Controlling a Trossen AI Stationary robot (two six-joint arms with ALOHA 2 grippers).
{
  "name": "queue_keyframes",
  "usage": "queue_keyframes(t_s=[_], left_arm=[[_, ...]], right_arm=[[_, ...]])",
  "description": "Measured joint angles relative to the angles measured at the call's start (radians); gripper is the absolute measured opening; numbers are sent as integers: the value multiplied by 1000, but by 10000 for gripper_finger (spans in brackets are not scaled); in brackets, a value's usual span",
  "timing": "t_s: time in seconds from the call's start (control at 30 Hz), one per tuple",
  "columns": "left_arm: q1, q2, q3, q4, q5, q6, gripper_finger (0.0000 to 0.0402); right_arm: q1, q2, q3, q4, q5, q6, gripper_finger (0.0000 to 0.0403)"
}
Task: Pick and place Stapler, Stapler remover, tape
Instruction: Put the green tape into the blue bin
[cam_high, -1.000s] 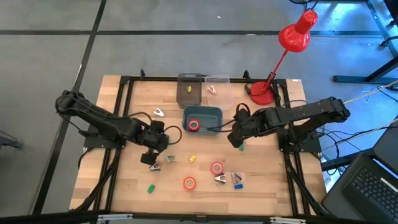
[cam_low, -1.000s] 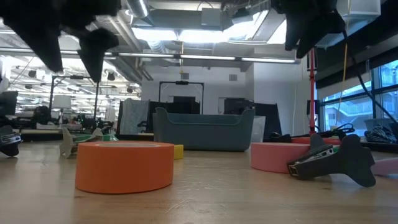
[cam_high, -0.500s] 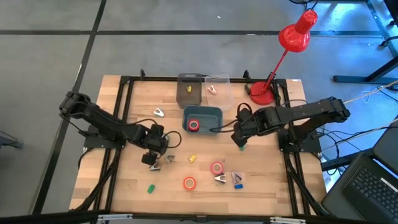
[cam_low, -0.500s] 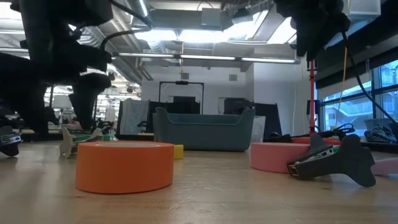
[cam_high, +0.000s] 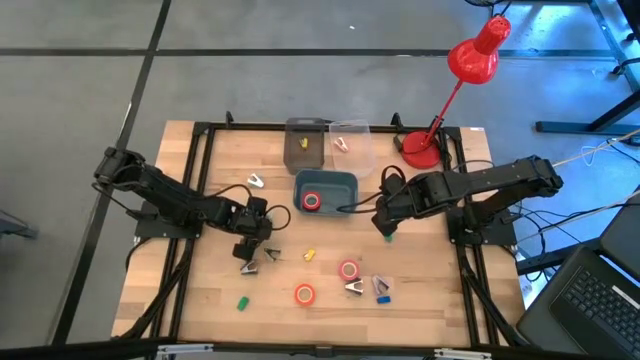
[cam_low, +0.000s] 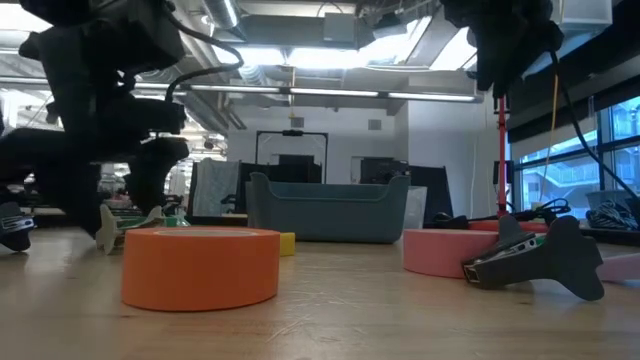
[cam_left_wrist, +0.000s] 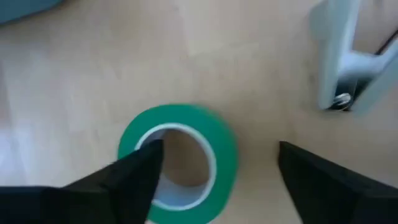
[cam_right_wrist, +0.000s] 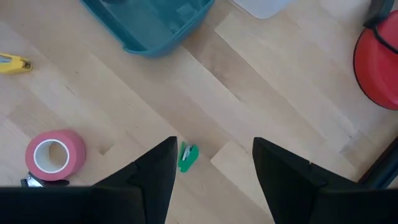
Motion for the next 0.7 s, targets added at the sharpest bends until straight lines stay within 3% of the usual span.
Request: queue_keyframes(t_s=[0.1,0.27,0.3,0.47,0.7], left_arm=[[5,1,-1,8,0,10,210],[6,2,-2,3,27,12,45],[6,0,-2,3,37,7,31],[5,-6,44,-129,41,-9,31],[11,-61,286,-472,-9,49,31]], right_arm=[[-1,0,0,0,29,0,213],[-13,0,0,0,34,0,214],[-13,0,0,0,35,0,214],[-27,0,0,0,42,-4,214],[-46,0,0,-3,42,-32,214]])
